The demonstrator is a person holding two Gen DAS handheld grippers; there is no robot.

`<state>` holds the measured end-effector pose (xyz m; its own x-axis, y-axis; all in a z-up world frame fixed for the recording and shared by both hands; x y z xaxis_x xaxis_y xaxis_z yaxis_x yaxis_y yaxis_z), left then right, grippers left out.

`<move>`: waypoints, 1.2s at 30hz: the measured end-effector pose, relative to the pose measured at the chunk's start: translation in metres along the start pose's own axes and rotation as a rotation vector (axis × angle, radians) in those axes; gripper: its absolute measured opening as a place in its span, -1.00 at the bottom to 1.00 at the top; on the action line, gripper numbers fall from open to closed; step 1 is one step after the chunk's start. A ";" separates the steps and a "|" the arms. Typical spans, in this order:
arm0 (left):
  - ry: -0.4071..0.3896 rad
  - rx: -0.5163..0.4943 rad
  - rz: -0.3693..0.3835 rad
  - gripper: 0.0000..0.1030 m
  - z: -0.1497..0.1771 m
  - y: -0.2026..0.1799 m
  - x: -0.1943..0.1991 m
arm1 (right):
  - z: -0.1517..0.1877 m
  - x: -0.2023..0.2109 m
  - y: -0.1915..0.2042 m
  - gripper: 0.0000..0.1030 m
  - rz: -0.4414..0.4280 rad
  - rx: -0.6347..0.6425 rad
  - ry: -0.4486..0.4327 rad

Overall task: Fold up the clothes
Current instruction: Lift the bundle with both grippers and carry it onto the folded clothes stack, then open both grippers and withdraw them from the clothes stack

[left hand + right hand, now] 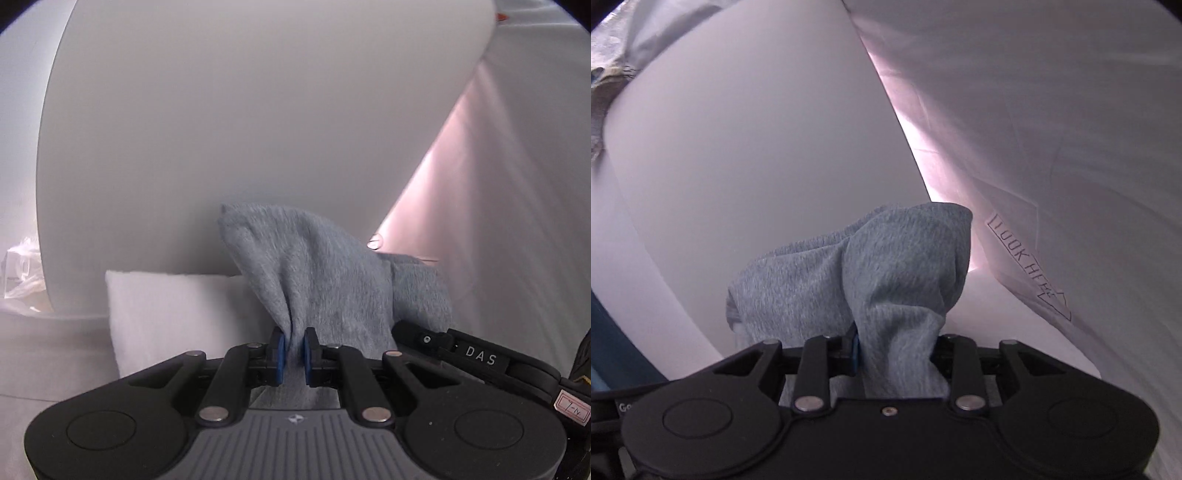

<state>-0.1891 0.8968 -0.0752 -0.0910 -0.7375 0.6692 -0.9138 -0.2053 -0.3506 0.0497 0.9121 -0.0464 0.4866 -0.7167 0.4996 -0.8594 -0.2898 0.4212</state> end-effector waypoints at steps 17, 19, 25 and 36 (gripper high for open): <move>-0.037 -0.273 -0.050 0.29 0.057 0.031 0.042 | 0.070 0.006 -0.010 0.45 0.353 0.102 0.047; -0.041 -0.307 -0.039 0.44 0.067 0.040 0.062 | 0.086 0.028 0.002 0.45 0.398 0.079 0.041; -0.052 -0.410 -0.006 0.89 0.096 0.065 0.125 | 0.129 0.104 0.054 0.63 0.412 -0.062 -0.022; -0.060 -0.537 0.022 0.99 0.152 0.107 0.235 | 0.230 0.194 0.186 0.59 0.465 -0.011 -0.066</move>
<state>-0.2480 0.6039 -0.0549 -0.1037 -0.7764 0.6217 -0.9871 0.1568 0.0313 -0.0525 0.5733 -0.0456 0.0386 -0.8081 0.5878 -0.9820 0.0780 0.1718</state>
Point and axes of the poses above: each gripper's, at about its wrist camera, not at the fingertips, and x roughly against the way its jaws point, y to its left, z to its underside, the point moved 1 cm from there along -x, roughly the way its jaws point, and after that the axes turned 9 degrees about -z, right-handed, at the moved point
